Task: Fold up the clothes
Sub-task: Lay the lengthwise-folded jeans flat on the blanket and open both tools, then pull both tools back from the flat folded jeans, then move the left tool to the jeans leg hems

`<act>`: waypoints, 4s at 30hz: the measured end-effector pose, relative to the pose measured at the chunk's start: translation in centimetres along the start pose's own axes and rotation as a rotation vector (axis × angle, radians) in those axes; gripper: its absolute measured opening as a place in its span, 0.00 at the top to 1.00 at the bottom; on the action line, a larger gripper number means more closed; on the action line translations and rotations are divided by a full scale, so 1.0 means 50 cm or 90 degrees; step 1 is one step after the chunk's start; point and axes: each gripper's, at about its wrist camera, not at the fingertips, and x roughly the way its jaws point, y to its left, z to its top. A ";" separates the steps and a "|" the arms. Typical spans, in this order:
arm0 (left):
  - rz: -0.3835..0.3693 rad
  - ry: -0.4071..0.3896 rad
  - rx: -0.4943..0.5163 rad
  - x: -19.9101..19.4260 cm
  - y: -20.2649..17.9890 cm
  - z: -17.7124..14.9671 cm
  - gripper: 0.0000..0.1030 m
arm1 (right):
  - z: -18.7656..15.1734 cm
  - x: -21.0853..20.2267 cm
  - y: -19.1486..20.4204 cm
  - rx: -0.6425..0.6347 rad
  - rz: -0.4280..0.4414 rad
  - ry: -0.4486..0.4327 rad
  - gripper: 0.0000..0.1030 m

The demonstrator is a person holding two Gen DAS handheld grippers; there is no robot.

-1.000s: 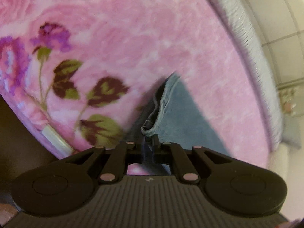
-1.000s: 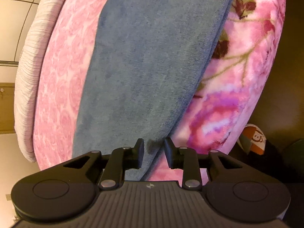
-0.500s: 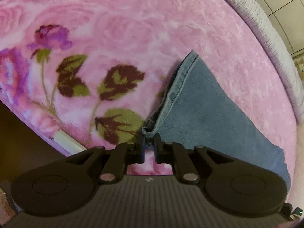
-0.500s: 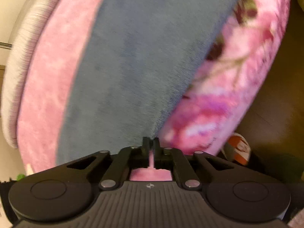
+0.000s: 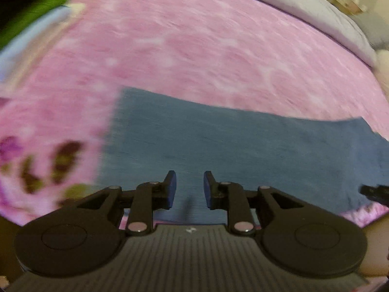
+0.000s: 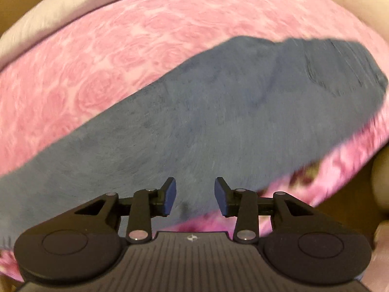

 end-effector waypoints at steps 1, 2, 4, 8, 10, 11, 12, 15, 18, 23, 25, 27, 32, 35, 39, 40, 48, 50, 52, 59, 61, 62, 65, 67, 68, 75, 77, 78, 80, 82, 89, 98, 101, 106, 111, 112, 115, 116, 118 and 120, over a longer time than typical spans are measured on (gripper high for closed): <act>0.005 0.007 -0.003 0.015 -0.009 -0.008 0.78 | 0.004 0.012 -0.004 -0.017 0.000 0.005 0.58; 0.011 0.015 -0.007 0.029 -0.016 -0.015 0.78 | 0.007 0.024 -0.008 -0.034 0.000 0.009 0.57; 0.046 0.027 -0.016 0.049 -0.022 -0.039 0.79 | 0.003 0.046 -0.021 -0.083 -0.010 0.018 0.52; 0.125 0.033 -0.054 0.031 -0.041 -0.075 0.78 | -0.018 0.074 -0.077 -0.157 0.029 0.052 0.45; 0.160 0.067 -0.078 0.018 -0.064 -0.083 0.77 | -0.012 0.065 -0.110 -0.161 0.046 0.088 0.47; 0.163 0.075 -0.089 0.006 -0.080 -0.087 0.77 | -0.004 0.057 -0.127 -0.157 0.045 0.114 0.47; 0.159 0.080 -0.100 -0.015 -0.100 -0.090 0.75 | 0.004 0.050 -0.143 -0.153 0.044 0.139 0.48; 0.130 0.083 -0.113 -0.082 -0.177 -0.081 0.71 | 0.053 0.003 -0.199 -0.127 0.068 0.155 0.42; 0.109 0.047 -0.086 -0.151 -0.263 -0.047 0.64 | 0.118 -0.055 -0.240 -0.116 0.061 0.134 0.32; 0.073 -0.027 -0.020 -0.258 -0.351 0.028 0.58 | 0.201 -0.184 -0.282 -0.075 0.055 0.052 0.18; 0.062 -0.045 0.005 -0.294 -0.376 0.043 0.54 | 0.211 -0.234 -0.285 -0.059 0.060 0.023 0.14; 0.051 -0.058 0.030 -0.326 -0.387 0.054 0.54 | 0.209 -0.280 -0.282 -0.048 0.064 0.000 0.14; 0.022 -0.080 0.084 -0.410 -0.353 0.036 0.54 | 0.167 -0.349 -0.229 -0.038 0.041 -0.012 0.14; 0.014 -0.082 0.096 -0.450 -0.292 0.012 0.49 | 0.123 -0.376 -0.188 -0.036 0.029 -0.007 0.14; 0.016 -0.066 0.106 -0.478 -0.201 -0.020 0.49 | 0.063 -0.415 -0.124 -0.022 -0.005 -0.012 0.14; 0.015 -0.061 0.110 -0.480 -0.180 -0.027 0.49 | 0.046 -0.427 -0.108 -0.017 -0.006 -0.017 0.14; -0.022 -0.068 0.169 -0.527 -0.114 -0.045 0.46 | -0.068 -0.517 -0.010 0.014 -0.016 -0.045 0.14; -0.030 -0.071 0.176 -0.535 -0.105 -0.048 0.46 | -0.087 -0.536 0.003 0.018 -0.021 -0.049 0.14; -0.032 -0.069 0.174 -0.538 -0.097 -0.051 0.46 | -0.101 -0.550 0.014 0.020 -0.028 -0.051 0.14; -0.023 -0.060 0.166 -0.532 -0.090 -0.057 0.46 | -0.095 -0.548 0.025 0.018 -0.038 -0.046 0.14; -0.016 -0.056 0.171 -0.535 -0.090 -0.057 0.46 | -0.095 -0.543 0.030 0.018 -0.037 -0.042 0.14; -0.013 -0.058 0.172 -0.537 -0.090 -0.057 0.46 | -0.096 -0.540 0.032 0.017 -0.034 -0.039 0.14; -0.005 -0.061 0.173 -0.539 -0.090 -0.056 0.43 | -0.096 -0.531 0.040 0.012 -0.030 -0.026 0.14; -0.003 -0.059 0.173 -0.538 -0.089 -0.058 0.43 | -0.096 -0.524 0.044 0.008 -0.032 -0.018 0.14; -0.003 -0.057 0.174 -0.537 -0.088 -0.059 0.43 | -0.096 -0.522 0.046 0.007 -0.034 -0.015 0.14; 0.005 -0.042 0.173 -0.523 -0.086 -0.059 0.43 | -0.098 -0.508 0.060 -0.006 -0.034 -0.001 0.14; 0.009 -0.037 0.171 -0.517 -0.090 -0.058 0.43 | -0.097 -0.504 0.059 -0.008 -0.034 0.003 0.14; 0.011 -0.034 0.170 -0.513 -0.093 -0.057 0.43 | -0.097 -0.501 0.056 -0.009 -0.034 0.006 0.14; 0.017 -0.029 0.165 -0.505 -0.103 -0.055 0.43 | -0.093 -0.494 0.049 -0.010 -0.032 0.013 0.14; 0.024 -0.026 0.157 -0.495 -0.118 -0.051 0.43 | -0.087 -0.483 0.039 -0.012 -0.031 0.022 0.14; 0.059 -0.023 0.093 -0.448 -0.192 -0.038 0.41 | -0.001 -0.436 -0.012 -0.066 -0.015 0.040 0.14; 0.058 -0.006 -0.100 -0.338 -0.289 -0.081 0.41 | 0.131 -0.345 -0.171 -0.148 -0.014 0.064 0.14; 0.058 0.002 -0.148 -0.307 -0.289 -0.103 0.41 | 0.138 -0.291 -0.234 -0.159 -0.034 0.096 0.14; 0.052 0.006 -0.219 -0.259 -0.264 -0.130 0.41 | 0.128 -0.228 -0.289 -0.128 -0.024 0.132 0.14; 0.083 -0.034 -0.244 -0.156 -0.194 -0.152 0.47 | 0.107 -0.145 -0.313 -0.066 -0.006 0.086 0.14; 0.089 -0.046 -0.247 -0.133 -0.176 -0.156 0.47 | 0.100 -0.118 -0.319 -0.049 -0.002 0.066 0.14; 0.079 -0.080 -0.244 -0.078 -0.133 -0.173 0.50 | 0.081 -0.051 -0.331 -0.014 0.013 0.014 0.14; 0.075 -0.091 -0.246 -0.064 -0.120 -0.180 0.52 | 0.072 -0.034 -0.334 -0.007 0.025 -0.009 0.14; 0.065 -0.118 -0.249 -0.041 -0.095 -0.194 0.53 | 0.055 -0.013 -0.336 0.001 0.056 -0.054 0.14; 0.042 -0.151 -0.256 -0.027 -0.072 -0.213 0.53 | 0.034 -0.003 -0.338 0.009 0.081 -0.104 0.14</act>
